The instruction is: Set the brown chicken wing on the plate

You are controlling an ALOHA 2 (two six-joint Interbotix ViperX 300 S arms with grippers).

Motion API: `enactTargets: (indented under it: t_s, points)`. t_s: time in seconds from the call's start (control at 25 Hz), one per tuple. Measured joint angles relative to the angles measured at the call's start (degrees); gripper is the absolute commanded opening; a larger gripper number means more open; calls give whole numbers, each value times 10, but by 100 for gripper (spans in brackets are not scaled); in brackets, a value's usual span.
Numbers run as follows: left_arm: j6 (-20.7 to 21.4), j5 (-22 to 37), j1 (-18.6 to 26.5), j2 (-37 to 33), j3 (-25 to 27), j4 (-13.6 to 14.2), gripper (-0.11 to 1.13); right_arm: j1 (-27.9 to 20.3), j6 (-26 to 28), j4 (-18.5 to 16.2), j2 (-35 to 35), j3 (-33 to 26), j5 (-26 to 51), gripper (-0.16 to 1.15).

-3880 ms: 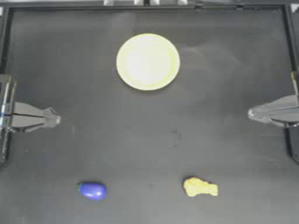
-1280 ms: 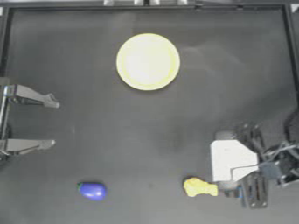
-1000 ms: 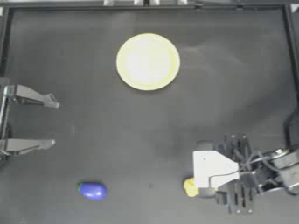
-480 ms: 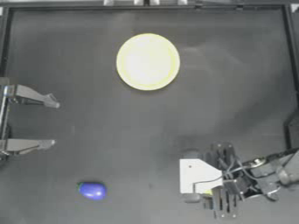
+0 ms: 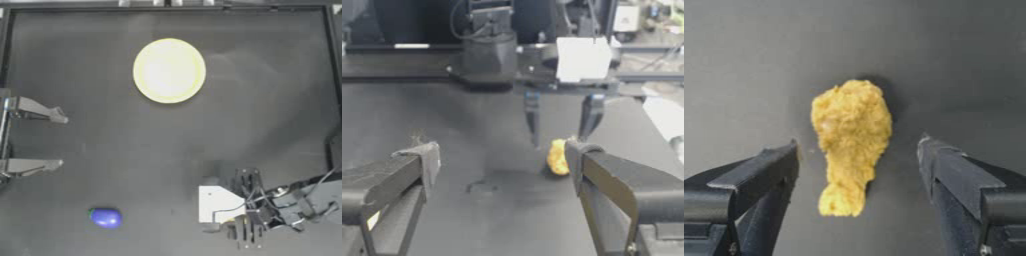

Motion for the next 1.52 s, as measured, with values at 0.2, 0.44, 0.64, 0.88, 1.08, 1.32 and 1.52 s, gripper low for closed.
enactTargets:
  t_s: [0.2, 0.44, 0.64, 0.88, 1.08, 1.32, 1.52]
  points:
    - [1, 1, 0, 0, 0, 0, 103, 0, 11, -10, 16, 0, -8, 98]
    - [0, 0, -1, 0, 0, -1, 103, 1, 11, -9, 33, 0, -40, 98]
    - [0, 1, 0, 0, 0, -1, 103, 0, 11, -10, 43, 0, -43, 94]
    - [0, 1, 0, 0, 0, -1, 103, 0, 10, -10, 47, -1, -41, 48]
    - [0, 1, 0, 0, 0, -1, 103, 1, 9, -16, 47, -7, -30, 25]
    - [0, 1, 0, 0, 0, -1, 103, -1, 10, -51, 33, -11, -19, 24]
    - [0, 0, 0, 0, 0, -1, 103, -25, 11, -76, -15, -10, -8, 23]
